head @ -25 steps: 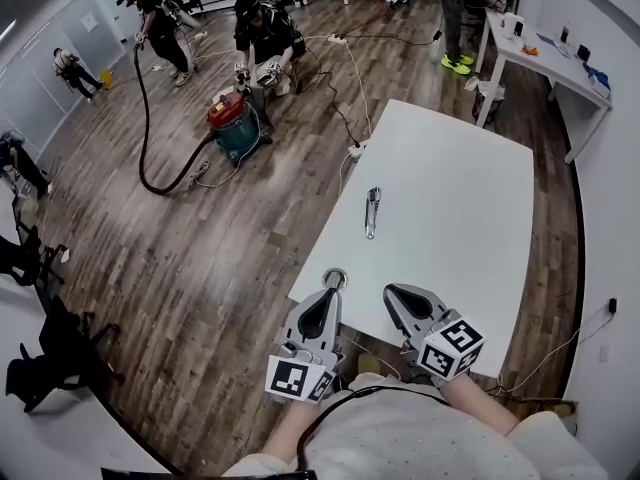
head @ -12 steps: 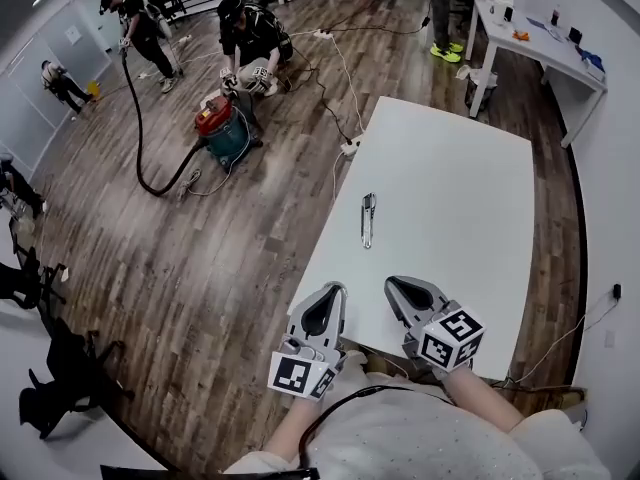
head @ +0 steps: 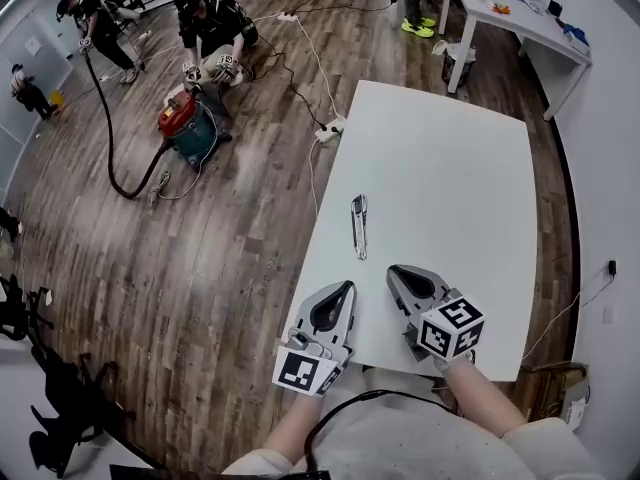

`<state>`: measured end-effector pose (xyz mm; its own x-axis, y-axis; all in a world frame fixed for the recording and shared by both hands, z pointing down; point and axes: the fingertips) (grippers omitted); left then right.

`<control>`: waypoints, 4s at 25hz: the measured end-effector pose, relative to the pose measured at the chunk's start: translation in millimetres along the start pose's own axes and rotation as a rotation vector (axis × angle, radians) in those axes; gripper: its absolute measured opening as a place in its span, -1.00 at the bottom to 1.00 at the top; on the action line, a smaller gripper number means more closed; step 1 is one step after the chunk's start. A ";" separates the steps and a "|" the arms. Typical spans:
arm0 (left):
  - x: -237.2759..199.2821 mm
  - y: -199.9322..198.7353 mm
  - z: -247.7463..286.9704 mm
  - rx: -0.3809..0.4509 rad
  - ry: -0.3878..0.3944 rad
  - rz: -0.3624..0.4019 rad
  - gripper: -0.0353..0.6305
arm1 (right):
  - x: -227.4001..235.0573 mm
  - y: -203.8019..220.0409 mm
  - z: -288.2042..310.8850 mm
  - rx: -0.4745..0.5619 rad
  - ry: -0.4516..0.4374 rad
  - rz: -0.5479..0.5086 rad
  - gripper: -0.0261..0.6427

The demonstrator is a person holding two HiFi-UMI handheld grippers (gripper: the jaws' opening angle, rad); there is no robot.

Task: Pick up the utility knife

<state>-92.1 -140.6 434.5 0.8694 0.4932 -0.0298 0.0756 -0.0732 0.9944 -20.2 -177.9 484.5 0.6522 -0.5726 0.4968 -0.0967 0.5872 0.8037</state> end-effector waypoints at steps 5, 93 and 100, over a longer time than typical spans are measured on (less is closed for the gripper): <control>-16.3 30.3 20.6 0.001 0.023 -0.006 -0.88 | 23.9 8.4 34.8 -0.081 0.026 -0.023 -0.89; -49.2 -67.6 41.0 0.095 -0.122 -0.086 -0.88 | -41.5 -105.7 9.1 -0.168 -0.129 -0.122 -0.49; -44.7 -77.1 44.0 0.108 -0.119 -0.066 -0.88 | -42.4 -119.8 -5.2 -0.092 -0.156 -0.090 -0.49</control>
<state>-115.3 -195.2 354.7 0.9120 0.3943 -0.1133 0.1815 -0.1400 0.9734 -32.4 -221.1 365.4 0.5301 -0.7025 0.4748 0.0308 0.5755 0.8172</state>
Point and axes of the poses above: the fingertips, and each gripper's own axes: z forward along the fingers, x to its right, y out of its underside, and after that the axes turned 7 degrees about z, right-handed
